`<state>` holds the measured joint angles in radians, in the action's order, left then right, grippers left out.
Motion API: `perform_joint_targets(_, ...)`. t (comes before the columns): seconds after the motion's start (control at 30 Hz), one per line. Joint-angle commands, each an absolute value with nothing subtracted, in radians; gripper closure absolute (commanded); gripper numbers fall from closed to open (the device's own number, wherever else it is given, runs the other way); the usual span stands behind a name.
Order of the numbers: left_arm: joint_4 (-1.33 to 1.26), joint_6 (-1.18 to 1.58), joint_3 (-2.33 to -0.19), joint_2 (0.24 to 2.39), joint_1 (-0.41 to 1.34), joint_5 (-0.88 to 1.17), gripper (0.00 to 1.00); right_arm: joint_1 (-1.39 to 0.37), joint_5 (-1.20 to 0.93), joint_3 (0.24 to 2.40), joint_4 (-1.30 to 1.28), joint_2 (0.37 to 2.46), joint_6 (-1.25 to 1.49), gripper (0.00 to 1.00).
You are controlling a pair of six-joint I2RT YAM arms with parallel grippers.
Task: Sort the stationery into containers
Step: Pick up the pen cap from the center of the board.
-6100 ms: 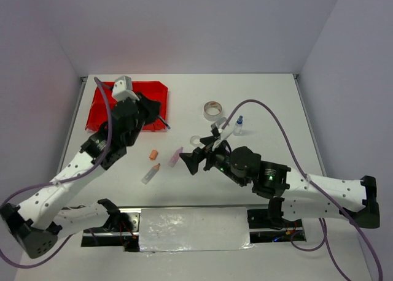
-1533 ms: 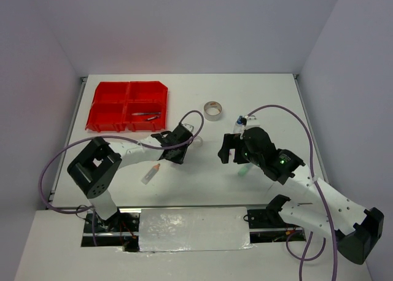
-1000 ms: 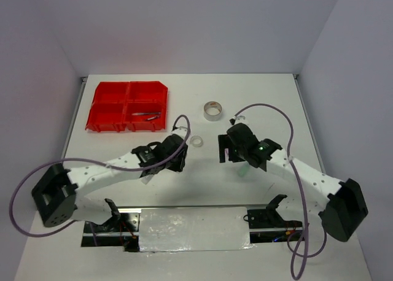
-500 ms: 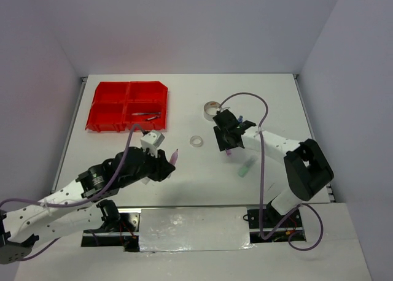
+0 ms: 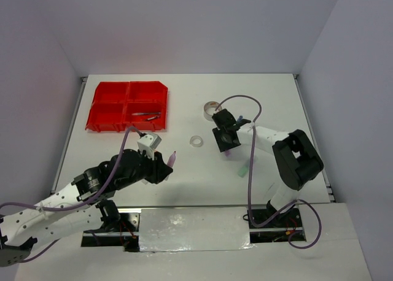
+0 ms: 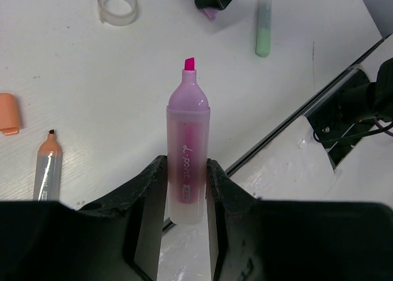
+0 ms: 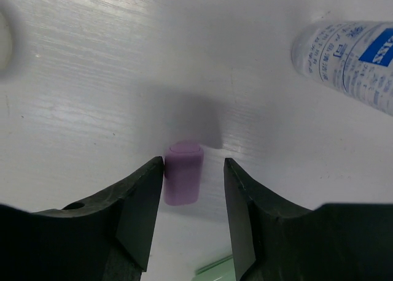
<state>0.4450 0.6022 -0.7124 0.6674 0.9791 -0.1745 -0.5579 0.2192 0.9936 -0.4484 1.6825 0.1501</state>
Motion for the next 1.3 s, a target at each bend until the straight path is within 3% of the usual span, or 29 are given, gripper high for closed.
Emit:
perform_joint_targets(0.0, 0.422, 0.592, -0.71, 0.669, 0.985, -0.155, 1.0, -0.548, 0.199, 1.046, -0.408, 1.709, 0.13, 0.5)
perform_joint_targets(0.47, 0.43, 0.591, -0.71, 0.664, 0.985, -0.16, 1.0, -0.537, 0.163, 1.054, -0.434, 1.746, 0.222, 0.59)
perform_joint_targets(0.63, 0.433, 0.589, -0.713, 0.673, 0.986, -0.158, 1.0, -0.535, 0.179, 1.057, -0.462, 1.747, 0.267, 0.44)
perform_joint_targets(0.73, 0.437, 0.591, -0.715, 0.673, 0.986, -0.164, 1.0, -0.538, 0.181, 1.06, -0.476, 1.744, 0.27, 0.45)
perform_joint_targets(0.97, 0.439, 0.594, -0.713, 0.672, 0.986, -0.169, 1.0, -0.535, 0.176, 1.069, -0.494, 1.746, 0.275, 0.62)
perform_joint_targets(1.07, 0.44, 0.595, -0.712, 0.673, 0.986, -0.175, 1.0, -0.535, 0.183, 1.074, -0.508, 1.737, 0.288, 0.92)
perform_joint_targets(1.27, 0.362, 0.609, -0.675, 0.676, 0.986, -0.15, 1.0, -0.545, 0.211, 1.103, -0.543, 1.619, 0.382, 0.95)
